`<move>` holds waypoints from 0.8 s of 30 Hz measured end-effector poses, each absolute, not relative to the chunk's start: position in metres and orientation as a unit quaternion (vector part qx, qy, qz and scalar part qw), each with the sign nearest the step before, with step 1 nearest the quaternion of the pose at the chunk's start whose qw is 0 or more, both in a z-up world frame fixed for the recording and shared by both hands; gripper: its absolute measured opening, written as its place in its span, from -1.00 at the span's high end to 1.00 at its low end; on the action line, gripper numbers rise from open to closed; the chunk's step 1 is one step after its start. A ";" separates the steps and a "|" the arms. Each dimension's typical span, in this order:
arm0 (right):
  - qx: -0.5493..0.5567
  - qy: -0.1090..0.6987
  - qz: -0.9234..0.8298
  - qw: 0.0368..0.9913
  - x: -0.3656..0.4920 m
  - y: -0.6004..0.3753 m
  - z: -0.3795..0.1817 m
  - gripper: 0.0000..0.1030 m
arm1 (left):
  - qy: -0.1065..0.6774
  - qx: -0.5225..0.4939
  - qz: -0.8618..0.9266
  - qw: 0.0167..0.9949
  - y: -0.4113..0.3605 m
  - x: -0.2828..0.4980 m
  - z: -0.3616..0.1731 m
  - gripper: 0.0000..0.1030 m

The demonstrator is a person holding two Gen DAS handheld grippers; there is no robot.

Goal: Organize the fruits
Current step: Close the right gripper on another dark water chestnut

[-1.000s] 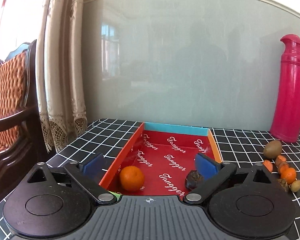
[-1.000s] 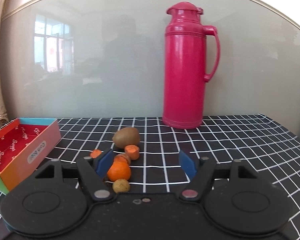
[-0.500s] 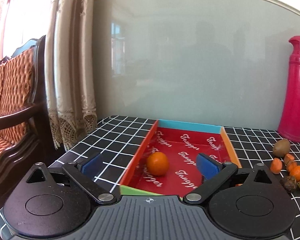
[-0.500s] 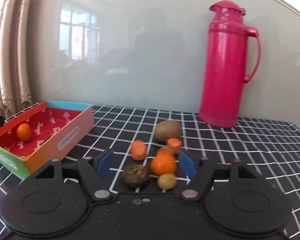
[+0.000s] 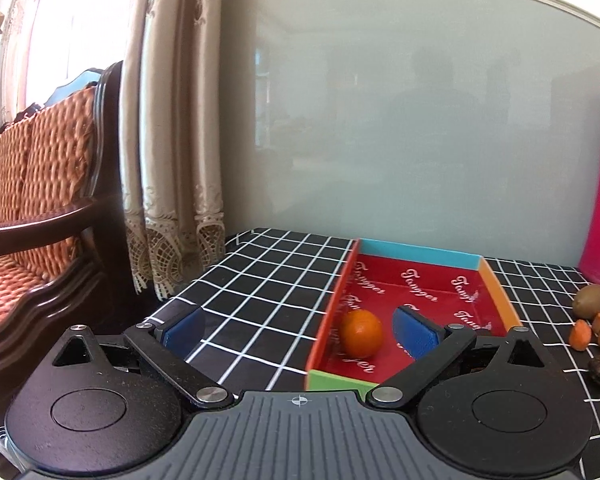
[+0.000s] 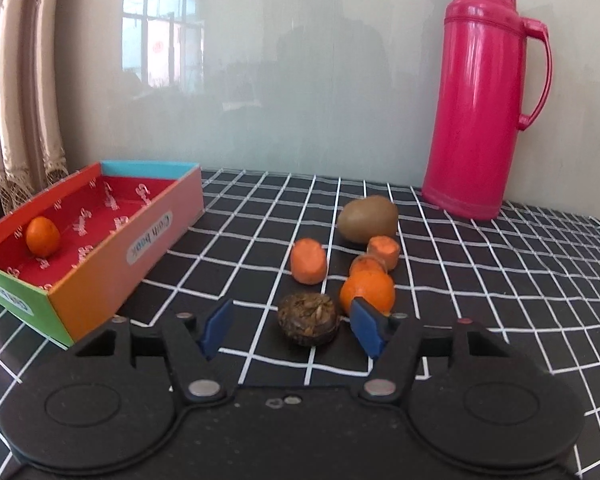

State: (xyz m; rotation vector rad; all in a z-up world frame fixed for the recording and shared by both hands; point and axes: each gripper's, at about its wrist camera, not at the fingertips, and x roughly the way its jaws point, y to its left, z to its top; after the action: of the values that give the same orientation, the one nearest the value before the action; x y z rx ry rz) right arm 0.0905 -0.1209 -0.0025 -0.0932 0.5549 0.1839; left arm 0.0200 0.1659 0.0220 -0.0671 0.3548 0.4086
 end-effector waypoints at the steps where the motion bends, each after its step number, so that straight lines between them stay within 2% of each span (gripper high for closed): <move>1: -0.046 0.276 0.090 0.956 0.091 -0.120 -0.004 -0.18 | 0.175 -0.035 0.205 0.962 0.169 0.019 0.022 -0.93; 10: -0.039 0.304 0.072 0.949 0.106 -0.120 -0.017 -0.15 | 0.180 -0.036 0.211 0.960 0.176 0.019 0.018 -0.93; 20: -0.025 0.322 0.068 0.944 0.121 -0.122 -0.025 -0.22 | 0.183 -0.036 0.219 0.958 0.183 0.021 0.017 -0.93; 22: -0.025 0.321 0.069 0.944 0.122 -0.122 -0.025 -0.19 | 0.183 -0.036 0.218 0.958 0.184 0.021 0.016 -0.93; 24: -0.027 0.319 0.067 0.945 0.122 -0.122 -0.024 0.05 | 0.184 -0.036 0.218 0.958 0.184 0.021 0.016 -0.93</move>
State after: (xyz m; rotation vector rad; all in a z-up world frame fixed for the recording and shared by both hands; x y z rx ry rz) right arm 0.1220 -0.1221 -0.0243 -0.0560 0.6507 0.1366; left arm 0.0212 0.1844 0.0162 -0.0722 0.3727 0.4430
